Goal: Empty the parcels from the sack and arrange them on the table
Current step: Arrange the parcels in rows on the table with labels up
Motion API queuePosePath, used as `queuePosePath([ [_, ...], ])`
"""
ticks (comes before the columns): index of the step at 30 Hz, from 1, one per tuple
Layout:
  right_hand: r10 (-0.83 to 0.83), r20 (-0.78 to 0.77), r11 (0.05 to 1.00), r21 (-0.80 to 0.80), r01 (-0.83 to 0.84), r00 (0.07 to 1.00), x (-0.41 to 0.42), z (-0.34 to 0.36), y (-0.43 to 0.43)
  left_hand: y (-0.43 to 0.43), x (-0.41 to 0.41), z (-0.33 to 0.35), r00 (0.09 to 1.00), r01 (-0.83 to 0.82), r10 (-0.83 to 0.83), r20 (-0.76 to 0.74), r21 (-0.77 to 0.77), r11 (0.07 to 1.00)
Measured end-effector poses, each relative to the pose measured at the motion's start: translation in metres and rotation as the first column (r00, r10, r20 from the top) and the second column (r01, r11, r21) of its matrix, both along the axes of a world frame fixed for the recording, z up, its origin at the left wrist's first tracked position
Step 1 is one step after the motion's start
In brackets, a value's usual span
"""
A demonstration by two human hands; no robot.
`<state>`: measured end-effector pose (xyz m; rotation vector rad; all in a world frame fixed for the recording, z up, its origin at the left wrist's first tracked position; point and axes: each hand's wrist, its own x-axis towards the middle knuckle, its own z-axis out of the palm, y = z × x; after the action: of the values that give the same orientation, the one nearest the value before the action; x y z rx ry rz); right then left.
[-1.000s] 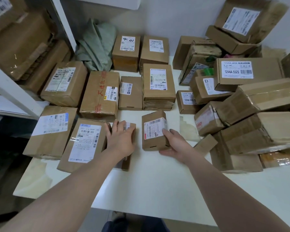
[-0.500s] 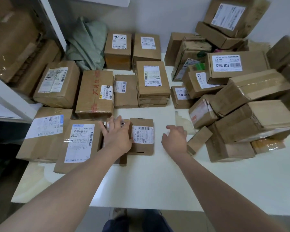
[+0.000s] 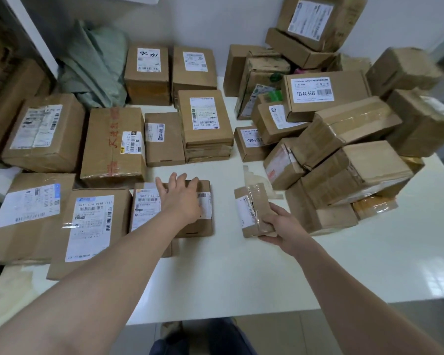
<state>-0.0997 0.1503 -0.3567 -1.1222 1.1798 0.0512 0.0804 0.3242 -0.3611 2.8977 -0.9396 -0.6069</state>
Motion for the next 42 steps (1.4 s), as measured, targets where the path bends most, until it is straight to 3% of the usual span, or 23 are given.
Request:
queuePosePath([
  [3,0.061,0.126,0.994,0.084,-0.072,0.99,0.008,0.004,-0.01,-0.003,0.012,-0.007,1.0,0.001,0.001,-0.023,0.096,0.995],
  [5,-0.005,0.189,0.976,0.214,-0.036,0.982,0.014,0.005,-0.017,-0.003,0.015,-0.012,0.999,0.008,-0.003,-0.037,0.141,0.99],
  [8,-0.049,0.16,0.931,0.365,-0.013,0.986,0.026,0.007,-0.026,-0.006,0.012,-0.014,1.0,-0.011,0.01,0.003,0.15,0.989],
  [10,0.015,0.127,0.92,0.387,-0.063,0.992,0.036,0.007,-0.029,-0.01,0.009,-0.011,0.998,-0.052,0.049,0.034,0.089,0.995],
  [12,0.073,0.102,0.908,0.404,-0.108,0.992,0.045,0.006,-0.033,-0.015,0.009,-0.009,0.993,-0.106,0.11,0.042,-0.093,0.99],
  [13,0.106,0.099,0.898,0.419,-0.138,0.989,0.05,0.007,-0.035,-0.018,0.009,-0.006,0.991,-0.131,0.132,-0.01,-0.213,0.968],
  [15,0.179,0.099,0.871,0.447,-0.205,0.979,0.059,0.009,-0.038,-0.024,0.008,0.009,0.937,-0.258,0.115,-0.33,-0.431,0.865],
  [17,0.244,0.105,0.84,0.473,-0.264,0.964,0.067,0.013,-0.038,-0.032,0.003,0.027,0.734,-0.456,0.018,-0.679,-0.472,0.754],
  [18,0.266,0.105,0.828,0.484,-0.283,0.958,0.071,0.015,-0.037,-0.035,0.0,0.032,0.657,-0.534,0.003,-0.754,-0.463,0.708],
  [20,0.286,0.095,0.827,0.478,-0.296,0.954,0.077,0.016,-0.036,-0.04,-0.005,0.041,0.595,-0.661,0.062,-0.802,-0.443,0.606],
  [22,0.231,0.097,0.866,0.434,-0.25,0.968,0.084,0.012,-0.037,-0.039,-0.008,0.046,0.612,-0.701,0.175,-0.772,-0.426,0.572],
  [24,0.16,0.178,0.894,0.392,-0.219,0.971,0.091,0.008,-0.037,-0.033,-0.009,0.046,0.684,-0.674,0.31,-0.66,-0.41,0.615],
  [26,0.213,0.241,0.898,0.332,-0.287,0.947,0.096,0.01,-0.033,-0.025,-0.009,0.044,0.731,-0.647,0.366,-0.576,-0.413,0.641],
  [30,0.53,0.013,0.848,-0.031,-0.529,0.848,0.112,0.005,-0.016,-0.004,0.002,0.031,0.769,-0.628,0.444,-0.46,-0.412,0.66],
  [32,0.507,0.014,0.86,-0.081,-0.504,0.862,0.125,0.002,-0.006,0.006,0.01,0.027,0.765,-0.64,0.5,-0.405,-0.403,0.654],
  [36,0.444,-0.051,0.875,-0.191,-0.445,0.895,0.156,-0.008,0.016,0.026,0.024,0.018,0.857,-0.516,0.496,-0.142,-0.249,0.82],
  [39,0.378,-0.124,0.874,-0.279,-0.398,0.917,0.173,-0.024,0.036,0.039,0.029,0.014,0.879,-0.476,0.462,-0.119,-0.144,0.868],
  [42,0.394,-0.222,0.804,-0.387,-0.452,0.892,0.186,-0.034,0.052,0.047,0.036,0.016,0.899,-0.437,0.425,-0.105,-0.152,0.887],
])
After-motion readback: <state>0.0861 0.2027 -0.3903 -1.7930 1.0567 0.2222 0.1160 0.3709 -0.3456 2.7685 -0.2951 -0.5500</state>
